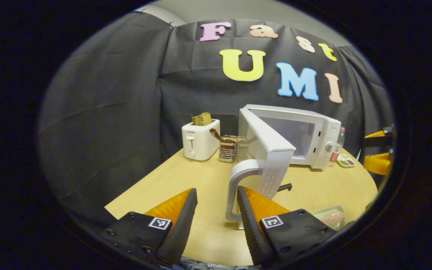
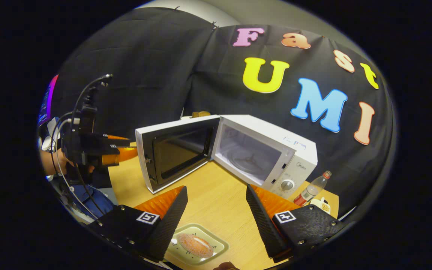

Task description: Open the microwave oven with the left hand, put the food in, and close the microwave oven.

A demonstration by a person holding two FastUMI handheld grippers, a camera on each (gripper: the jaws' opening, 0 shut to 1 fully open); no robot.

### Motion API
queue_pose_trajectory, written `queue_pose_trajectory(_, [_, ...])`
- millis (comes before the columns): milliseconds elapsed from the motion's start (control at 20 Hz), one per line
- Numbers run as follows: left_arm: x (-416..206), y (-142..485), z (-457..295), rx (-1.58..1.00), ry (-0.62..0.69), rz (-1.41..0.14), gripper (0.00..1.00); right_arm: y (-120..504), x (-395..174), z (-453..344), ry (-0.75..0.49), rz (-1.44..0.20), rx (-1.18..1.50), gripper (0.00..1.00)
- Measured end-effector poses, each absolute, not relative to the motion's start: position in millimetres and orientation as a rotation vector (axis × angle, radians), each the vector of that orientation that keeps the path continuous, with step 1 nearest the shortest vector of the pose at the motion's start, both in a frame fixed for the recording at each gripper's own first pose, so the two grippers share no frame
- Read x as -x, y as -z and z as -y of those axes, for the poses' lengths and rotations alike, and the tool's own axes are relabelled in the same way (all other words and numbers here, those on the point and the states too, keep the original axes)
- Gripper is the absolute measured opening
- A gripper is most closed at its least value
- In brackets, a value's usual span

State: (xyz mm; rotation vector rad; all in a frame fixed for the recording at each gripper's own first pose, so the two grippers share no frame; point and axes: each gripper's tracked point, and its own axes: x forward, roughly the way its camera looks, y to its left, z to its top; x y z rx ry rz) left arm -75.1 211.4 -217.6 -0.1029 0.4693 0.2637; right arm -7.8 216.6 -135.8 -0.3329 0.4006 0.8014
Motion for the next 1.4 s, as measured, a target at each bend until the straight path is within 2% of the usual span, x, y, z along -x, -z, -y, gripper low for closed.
queue_pose_trajectory(50, [79,213,-210,0.109,-0.276,-0.463,0.73,146,7,-216,-0.826,-0.428,0.345,0.96])
queue_pose_trajectory(100, [84,209,-210,0.110,-0.294,-0.459,0.82,154,7,-216,-0.854,-0.458,0.356,0.96])
queue_pose_trajectory(200, [94,198,-212,0.104,-0.336,-0.443,0.88,173,10,-215,-0.913,-0.518,0.373,0.96])
queue_pose_trajectory(550, [129,163,-218,0.128,-0.458,-0.398,0.87,233,34,-214,-1.139,-0.719,0.479,0.96])
queue_pose_trajectory(900, [159,124,-217,0.083,-0.540,-0.340,0.88,287,66,-201,-1.297,-0.920,0.599,0.96])
queue_pose_trajectory(1150, [172,106,-206,0.077,-0.566,-0.315,0.96,313,73,-194,-1.333,-0.970,0.680,0.97])
queue_pose_trajectory(1400, [185,107,-206,0.075,-0.593,-0.322,0.96,328,68,-189,-1.315,-1.000,0.735,0.96])
